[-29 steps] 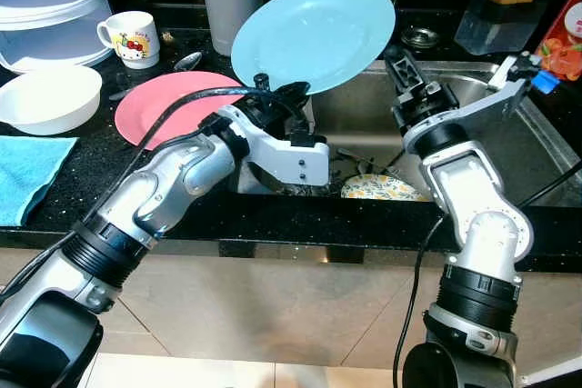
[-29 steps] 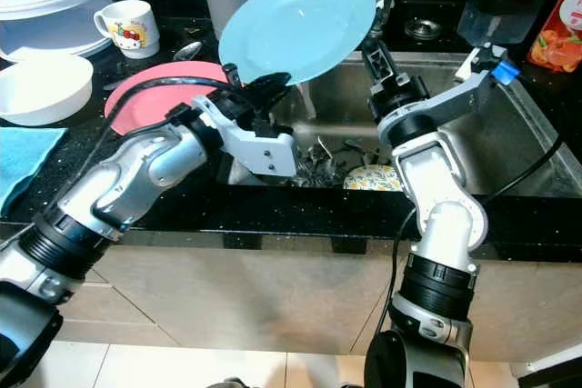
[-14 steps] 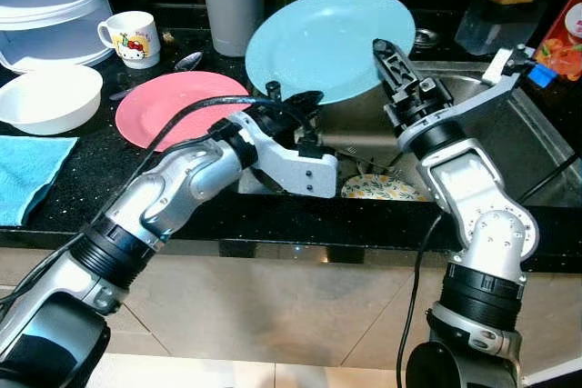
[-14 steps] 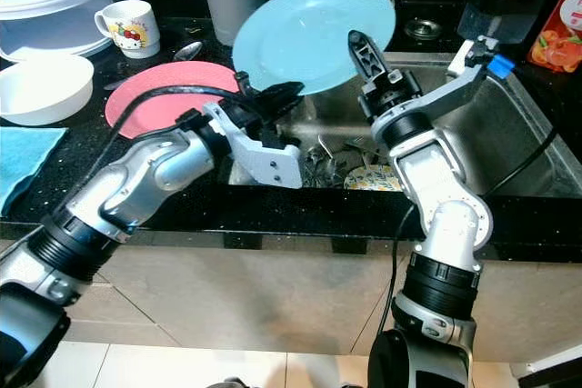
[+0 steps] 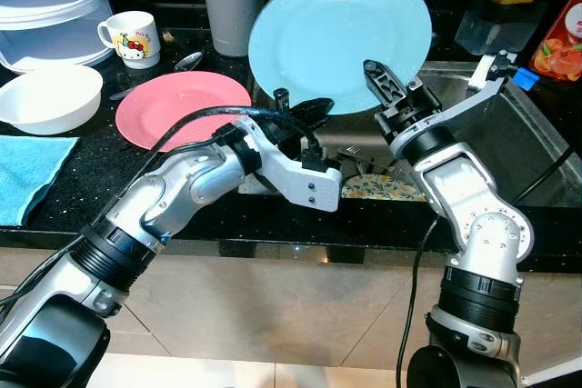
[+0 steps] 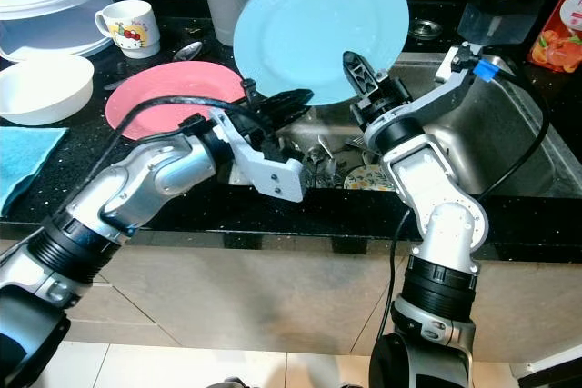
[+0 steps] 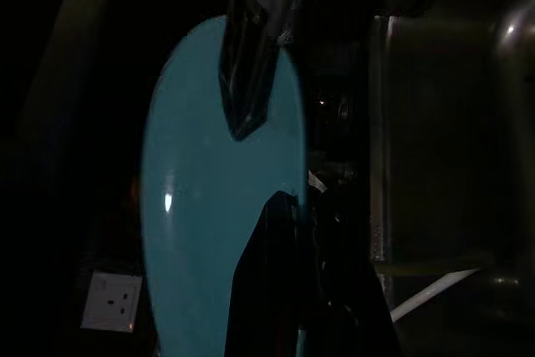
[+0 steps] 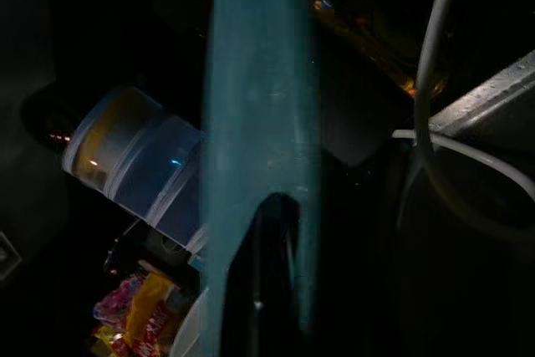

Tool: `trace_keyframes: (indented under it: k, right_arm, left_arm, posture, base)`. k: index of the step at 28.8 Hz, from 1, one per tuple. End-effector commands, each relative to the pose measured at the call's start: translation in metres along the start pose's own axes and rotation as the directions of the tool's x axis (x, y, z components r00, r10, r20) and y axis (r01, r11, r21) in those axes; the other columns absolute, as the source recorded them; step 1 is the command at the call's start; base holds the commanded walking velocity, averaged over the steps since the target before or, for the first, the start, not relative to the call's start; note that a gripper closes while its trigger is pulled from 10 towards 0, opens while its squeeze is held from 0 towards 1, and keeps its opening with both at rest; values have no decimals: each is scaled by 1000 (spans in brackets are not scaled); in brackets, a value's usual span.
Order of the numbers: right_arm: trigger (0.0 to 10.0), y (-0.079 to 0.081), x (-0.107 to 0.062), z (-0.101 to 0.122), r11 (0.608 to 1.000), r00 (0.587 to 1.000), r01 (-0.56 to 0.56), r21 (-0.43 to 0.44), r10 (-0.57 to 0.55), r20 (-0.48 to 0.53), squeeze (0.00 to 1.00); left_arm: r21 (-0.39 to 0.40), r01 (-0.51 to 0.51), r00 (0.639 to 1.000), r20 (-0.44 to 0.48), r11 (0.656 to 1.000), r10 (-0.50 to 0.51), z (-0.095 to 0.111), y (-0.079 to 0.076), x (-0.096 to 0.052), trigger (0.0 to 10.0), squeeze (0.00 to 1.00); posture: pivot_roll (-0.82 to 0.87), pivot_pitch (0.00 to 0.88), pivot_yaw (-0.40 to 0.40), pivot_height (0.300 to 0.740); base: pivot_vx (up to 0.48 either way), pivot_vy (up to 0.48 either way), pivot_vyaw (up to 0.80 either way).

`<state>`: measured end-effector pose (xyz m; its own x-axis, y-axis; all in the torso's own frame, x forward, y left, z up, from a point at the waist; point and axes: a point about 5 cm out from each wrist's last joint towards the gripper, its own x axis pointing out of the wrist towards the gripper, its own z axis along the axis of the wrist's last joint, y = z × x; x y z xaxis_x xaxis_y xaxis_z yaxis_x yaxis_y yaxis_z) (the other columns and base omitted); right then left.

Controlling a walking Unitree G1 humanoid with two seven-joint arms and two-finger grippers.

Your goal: Kitchen organization

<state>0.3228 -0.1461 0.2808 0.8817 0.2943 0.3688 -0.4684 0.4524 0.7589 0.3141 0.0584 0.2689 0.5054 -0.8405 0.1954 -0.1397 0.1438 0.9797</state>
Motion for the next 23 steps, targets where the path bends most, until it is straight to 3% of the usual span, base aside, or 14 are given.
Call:
trace_keyframes:
  k: [1,2,9,10,12,13,19,20,21,22,23]
  right_arm:
    - [0,-2,1,-2,1000,1000,12,10,-11,-13,0]
    - [0,-3,1,-2,1000,1000,14,10,-14,-12,0]
    - [0,-4,1,0,1000,1000,29,5,-29,0,0]
    - [0,-6,1,2,999,999,40,3,-40,9,0]
    - [0,-8,1,4,998,998,58,-2,-58,26,0]
    - [10000,-13,1,9,994,993,100,-33,-98,63,0]
    - [10000,-31,0,28,963,956,249,-107,-227,185,0]
    - [10000,-39,-1,32,939,938,309,-154,-274,214,0]
    - [10000,-39,-1,32,939,938,309,-154,-274,214,0]
    - [10000,-43,-1,34,920,929,340,-194,-297,221,0]
    - [10000,-46,-2,34,896,924,361,-257,-308,225,0]
  left_arm:
    - [-4,13,999,35,1000,-13,5,-3,0,10000,376]
    - [-22,24,999,33,999,-24,5,-4,0,10000,1000]
    - [-54,18,999,36,998,-16,6,0,0,10000,1000]
    - [-58,22,999,43,998,-20,7,-1,-1,10000,0]
    - [-81,28,998,57,996,-23,9,-1,-3,10000,0]
    - [-129,34,996,86,991,-23,13,0,-5,10000,0]
    - [-253,130,984,149,959,-94,24,-4,-12,10000,0]
    - [-337,166,982,137,927,-126,25,-9,-13,10000,0]
    - [-337,166,982,137,927,-126,25,-9,-13,10000,0]
    - [-416,159,986,109,895,-125,23,-10,-12,10000,0]
    - [-540,142,990,72,830,-122,21,-10,-11,10000,0]
  posture:
    - [115,96,18,740]
    - [114,97,18,740]
    - [114,96,18,740]
    - [115,95,18,740]
    - [117,93,19,740]
    - [117,90,20,740]
    - [121,83,19,740]
    - [121,82,20,740]
    - [121,82,20,740]
    - [121,80,20,740]
    - [120,78,22,740]
  base:
    - [0,0,0]
    - [0,0,0]
    - [0,0,0]
    - [0,0,0]
    - [0,0,0]
    - [0,0,0]
    - [0,0,0]
    - [0,0,0]
    - [0,0,0]
    - [0,0,0]
    - [0,0,0]
